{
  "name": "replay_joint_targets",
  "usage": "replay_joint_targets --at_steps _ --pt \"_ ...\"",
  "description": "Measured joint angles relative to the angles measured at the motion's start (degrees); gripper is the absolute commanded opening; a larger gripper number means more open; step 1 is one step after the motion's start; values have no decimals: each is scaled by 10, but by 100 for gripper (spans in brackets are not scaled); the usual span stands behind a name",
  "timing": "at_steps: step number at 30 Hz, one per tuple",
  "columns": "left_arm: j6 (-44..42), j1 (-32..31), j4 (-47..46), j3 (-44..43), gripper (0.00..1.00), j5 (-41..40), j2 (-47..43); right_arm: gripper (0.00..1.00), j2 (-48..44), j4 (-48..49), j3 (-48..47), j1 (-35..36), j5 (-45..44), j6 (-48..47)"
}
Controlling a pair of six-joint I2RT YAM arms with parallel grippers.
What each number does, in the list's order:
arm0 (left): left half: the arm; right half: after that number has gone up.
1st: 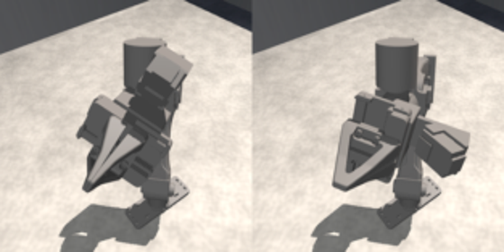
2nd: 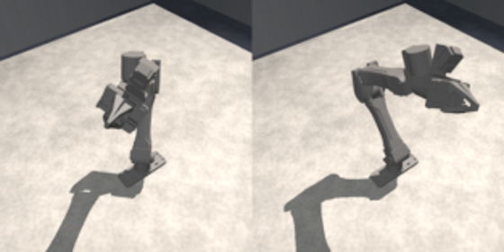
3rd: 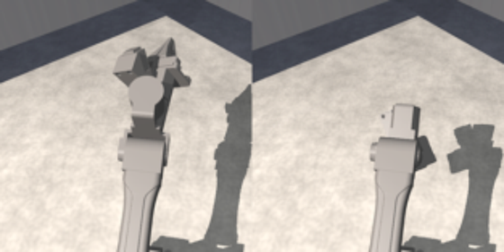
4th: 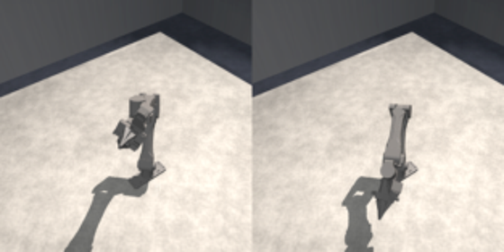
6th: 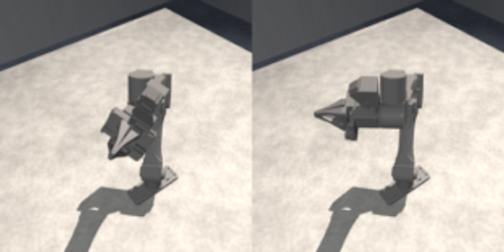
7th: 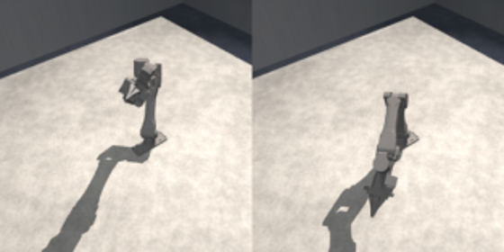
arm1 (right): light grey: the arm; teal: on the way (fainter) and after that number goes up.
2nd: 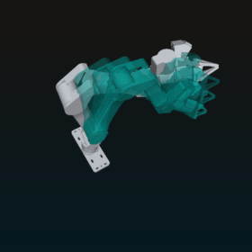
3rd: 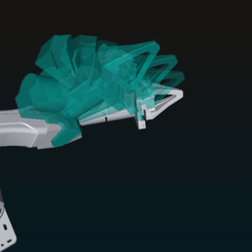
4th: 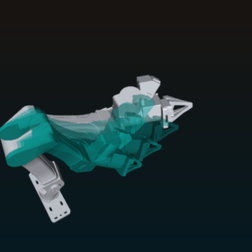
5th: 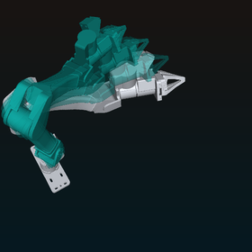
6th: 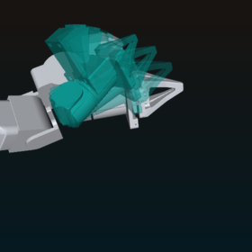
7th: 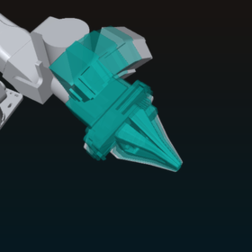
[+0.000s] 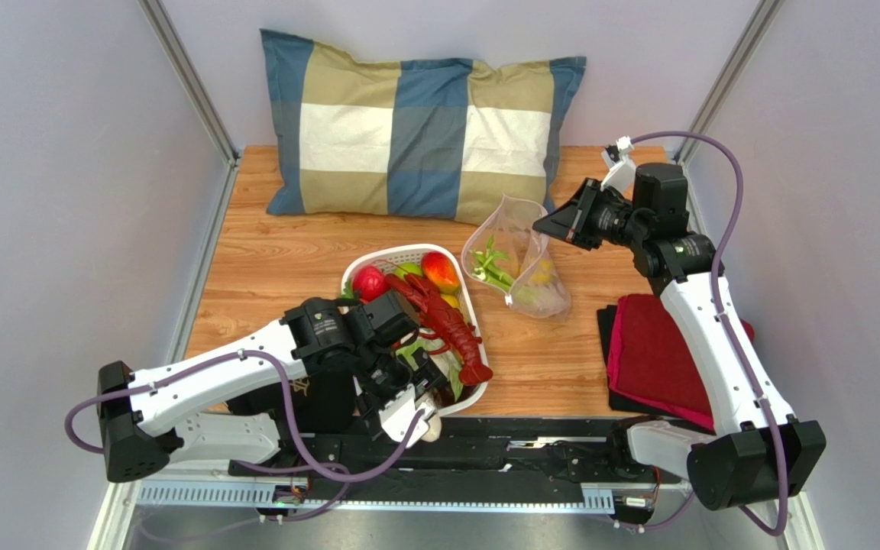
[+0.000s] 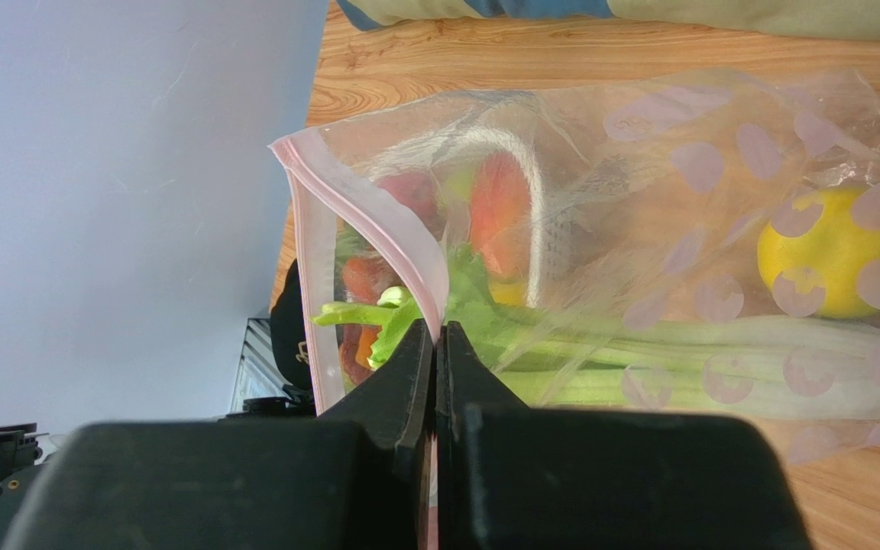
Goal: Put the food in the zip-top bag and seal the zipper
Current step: Pick up the fake vegetable from the bin.
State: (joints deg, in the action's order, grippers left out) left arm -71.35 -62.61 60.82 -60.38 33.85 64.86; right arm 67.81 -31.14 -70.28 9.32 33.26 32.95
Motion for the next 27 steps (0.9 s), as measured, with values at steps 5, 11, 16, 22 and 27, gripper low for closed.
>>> replay_joint_targets --at_steps 5,11,16,22,27 --pt "-53 -20 16 11 92 -16 10 0 0 -3 0 0 0 -1" --pt "-63 -43 9 31 90 -26 35 0 -4 -15 0 0 0 -3" --pt "-63 -43 -2 42 82 -27 48 0 -4 -21 0 0 0 -9" --pt "-66 -44 -3 42 57 -26 50 0 -4 -25 0 0 -1 -14" --pt "-70 -44 0 42 43 -26 43 0 -4 -25 0 0 -2 -15"
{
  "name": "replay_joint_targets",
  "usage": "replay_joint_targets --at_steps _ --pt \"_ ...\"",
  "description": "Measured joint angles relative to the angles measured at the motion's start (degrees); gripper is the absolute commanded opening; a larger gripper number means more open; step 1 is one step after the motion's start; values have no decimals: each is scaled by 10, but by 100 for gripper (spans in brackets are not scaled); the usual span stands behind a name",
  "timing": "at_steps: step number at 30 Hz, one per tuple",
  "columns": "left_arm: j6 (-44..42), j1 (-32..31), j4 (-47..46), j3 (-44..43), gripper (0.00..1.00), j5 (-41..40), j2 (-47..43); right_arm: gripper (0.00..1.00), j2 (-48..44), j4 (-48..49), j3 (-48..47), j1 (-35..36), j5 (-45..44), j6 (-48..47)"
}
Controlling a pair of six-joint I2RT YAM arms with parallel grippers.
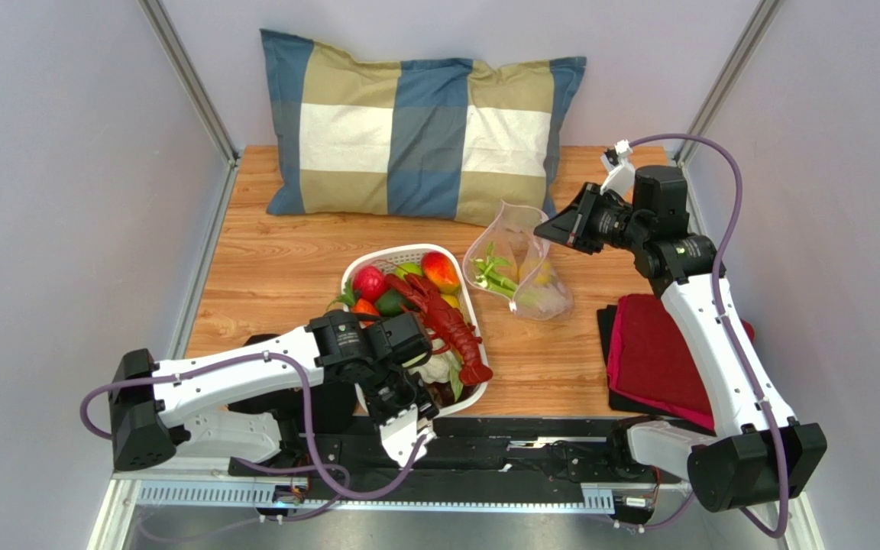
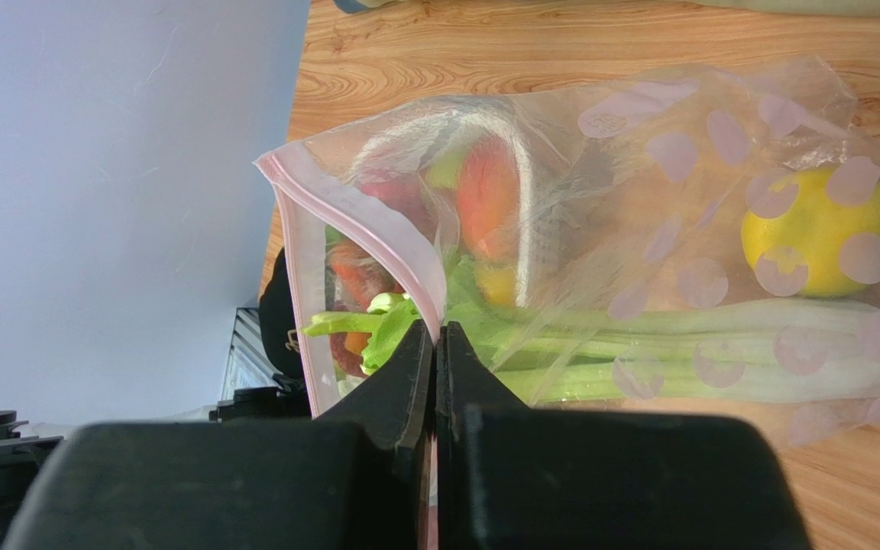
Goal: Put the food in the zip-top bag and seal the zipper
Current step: Pick up the fake vegetable from the bin.
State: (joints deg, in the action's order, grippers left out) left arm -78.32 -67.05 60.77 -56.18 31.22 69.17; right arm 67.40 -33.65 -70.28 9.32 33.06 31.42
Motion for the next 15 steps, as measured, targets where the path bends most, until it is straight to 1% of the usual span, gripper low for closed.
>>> replay_joint_targets --at_steps 3,6,8,12,13,15 --pt "1 0 18 -6 43 3 -25 0 0 0 0 0 0 0" --pt "11 0 62 -57 40 16 -54 0 0 0 0 0 0 0" --pt "31 0 93 -126 38 25 -65 0 0 0 0 0 1 0" --pt "86 8 105 -254 36 45 -64 0 0 0 2 0 4 0" --pt "102 17 101 -281 36 54 -58 0 0 0 2 0 4 0" --pt "166 59 76 -346 36 90 -31 0 0 1 2 0 5 0"
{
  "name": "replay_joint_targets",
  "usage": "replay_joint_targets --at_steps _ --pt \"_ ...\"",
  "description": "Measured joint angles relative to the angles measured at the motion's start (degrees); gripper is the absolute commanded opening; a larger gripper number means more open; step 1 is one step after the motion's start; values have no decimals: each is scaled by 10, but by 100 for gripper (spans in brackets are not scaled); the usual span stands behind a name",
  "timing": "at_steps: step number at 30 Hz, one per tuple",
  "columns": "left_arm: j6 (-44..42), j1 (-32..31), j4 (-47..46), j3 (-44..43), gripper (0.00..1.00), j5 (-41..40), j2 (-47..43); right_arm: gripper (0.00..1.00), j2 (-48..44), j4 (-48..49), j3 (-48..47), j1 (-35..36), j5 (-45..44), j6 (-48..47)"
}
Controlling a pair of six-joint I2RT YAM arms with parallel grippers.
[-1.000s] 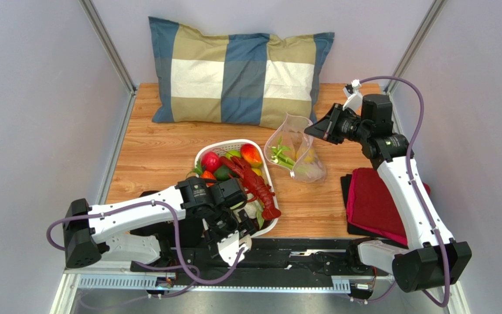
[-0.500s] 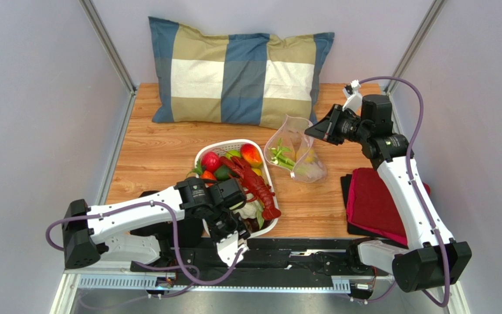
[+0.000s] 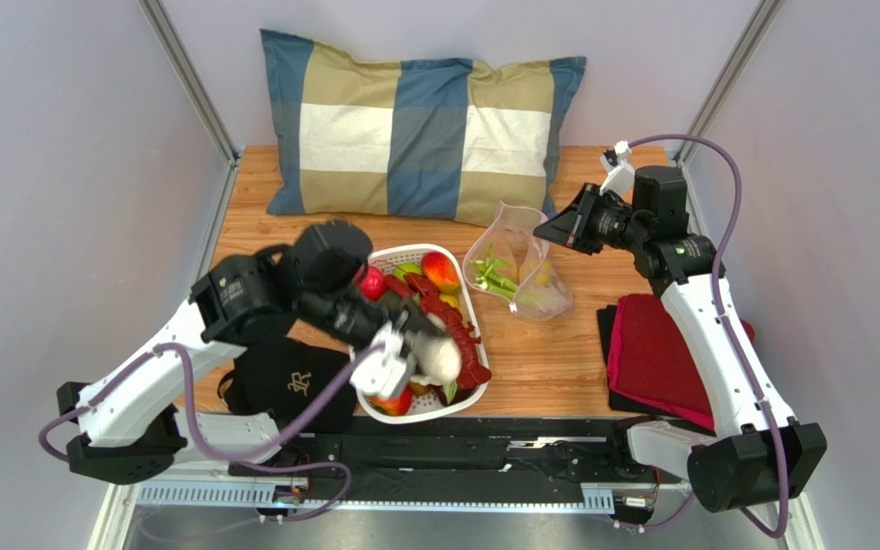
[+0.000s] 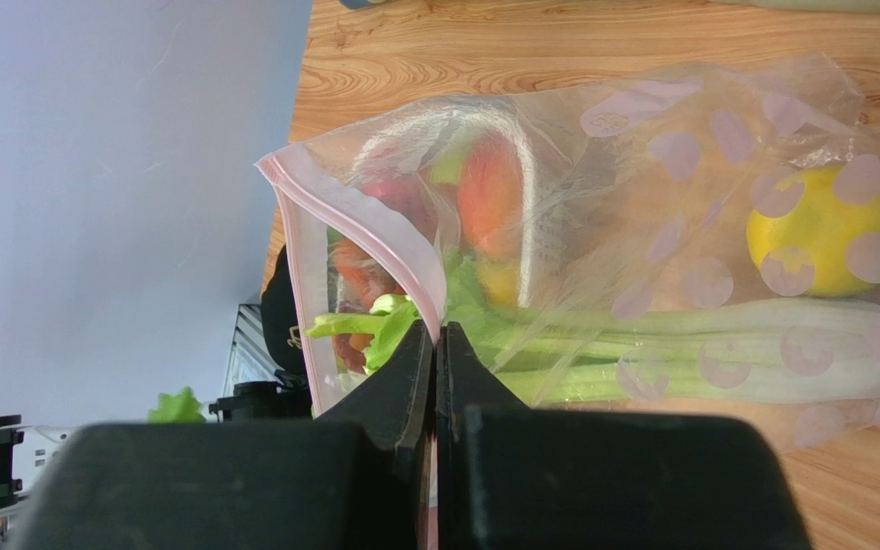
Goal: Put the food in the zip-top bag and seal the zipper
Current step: Pick up the fake vegetable from the bin, then place the fake vegetable in the zipper food storage bag, then pick up the fake fruit from the bin.
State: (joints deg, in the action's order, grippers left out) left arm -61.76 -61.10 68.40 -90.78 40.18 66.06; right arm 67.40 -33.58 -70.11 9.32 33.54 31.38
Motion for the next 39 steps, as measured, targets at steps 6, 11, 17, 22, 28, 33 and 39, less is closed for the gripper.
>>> replay_joint_targets --at_steps 6,11,17,22,28,33,39 --pt "247 89 -242 -80 39 48 98 0 0 0 0 0 5 0" --pt "390 96 -436 -55 39 29 168 0 0 4 0 0 10 0" --pt "487 112 -622 11 52 -28 212 0 -7 4 0 0 17 4" --pt "513 127 -749 80 97 -82 229 0 -12 5 0 -2 30 24" --pt "528 142 -762 97 99 -102 222 0 -12 22 0 -19 63 80" --pt "573 198 -670 69 99 -104 176 0 -12 32 0 -27 73 110" --pt "626 281 -547 36 99 -128 125 0 -10 32 0 -37 69 122"
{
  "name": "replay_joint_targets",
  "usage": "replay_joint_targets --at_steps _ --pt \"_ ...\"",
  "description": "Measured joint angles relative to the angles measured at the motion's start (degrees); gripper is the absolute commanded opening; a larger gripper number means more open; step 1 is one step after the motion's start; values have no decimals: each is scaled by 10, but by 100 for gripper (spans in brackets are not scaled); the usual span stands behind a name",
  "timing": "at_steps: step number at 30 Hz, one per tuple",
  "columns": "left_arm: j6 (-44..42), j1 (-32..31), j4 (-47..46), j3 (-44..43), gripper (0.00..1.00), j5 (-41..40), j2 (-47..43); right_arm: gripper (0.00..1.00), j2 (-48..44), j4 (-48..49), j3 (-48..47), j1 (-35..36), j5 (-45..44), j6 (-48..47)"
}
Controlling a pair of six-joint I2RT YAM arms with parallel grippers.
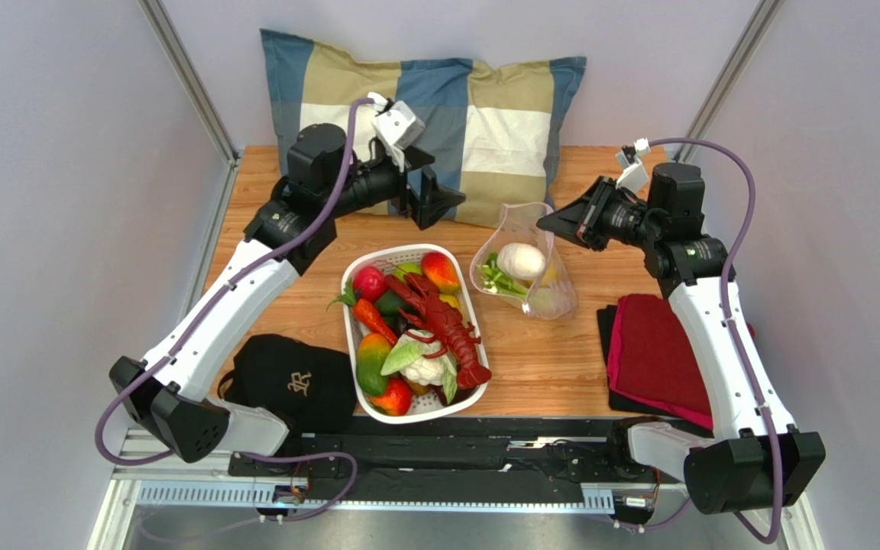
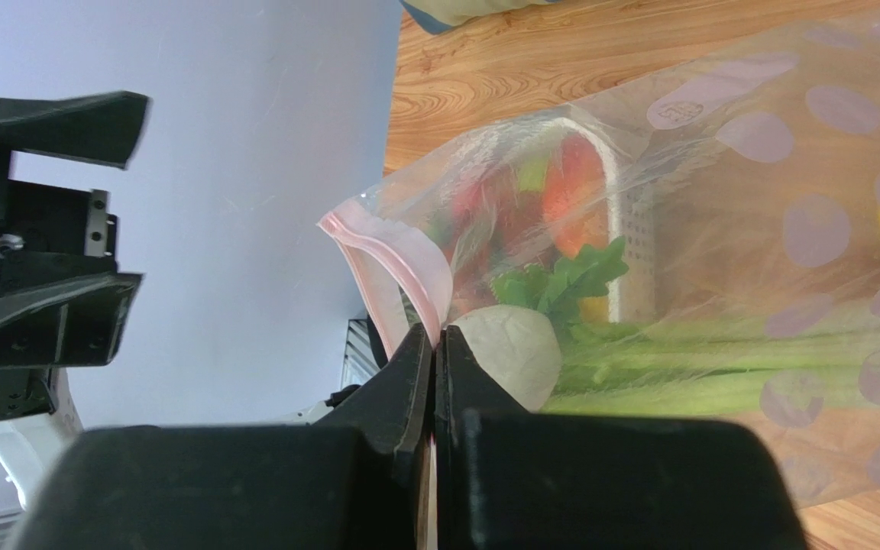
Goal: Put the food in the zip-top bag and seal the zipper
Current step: Pick up the fake fruit from the bin.
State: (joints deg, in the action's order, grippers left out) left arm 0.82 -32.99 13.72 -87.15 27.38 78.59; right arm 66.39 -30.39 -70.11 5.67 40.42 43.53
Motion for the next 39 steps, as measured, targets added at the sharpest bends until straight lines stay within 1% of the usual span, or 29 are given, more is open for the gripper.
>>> replay_joint_targets --at_steps 4,7,11,14,18,21,22,23,26,30,34,36,39 --pt "41 20 70 0 99 -29 11 0 8 4 0 -3 -1 11" --pt "58 19 94 15 99 -31 32 0 19 4 -5 -10 0 13" --pt "73 19 125 13 90 -18 61 0 52 2 -43 -25 -3 10" --pt "79 17 127 1 87 7 78 0 60 -2 -52 -32 -9 3" --pt "82 2 127 -11 86 28 80 0 65 14 -52 -40 10 25" --pt "94 -9 127 -42 83 46 95 0 68 17 -52 -40 17 31" --pt "97 -14 127 -56 79 48 104 0 69 17 -52 -40 17 30" --pt "99 -19 129 -67 77 49 112 0 69 17 -52 -40 18 30" --pt "104 -29 137 -95 72 46 141 0 69 15 -52 -40 21 29" --pt "109 -30 151 -101 74 12 162 0 68 3 -52 -41 17 7" --pt "120 -14 185 -128 80 -72 175 0 58 -19 -52 -44 6 -23" --pt "137 -4 198 -140 82 -106 180 0 51 -27 -52 -46 0 -34" --pt "177 6 232 -138 88 -143 183 0 45 -34 -52 -46 -6 -45"
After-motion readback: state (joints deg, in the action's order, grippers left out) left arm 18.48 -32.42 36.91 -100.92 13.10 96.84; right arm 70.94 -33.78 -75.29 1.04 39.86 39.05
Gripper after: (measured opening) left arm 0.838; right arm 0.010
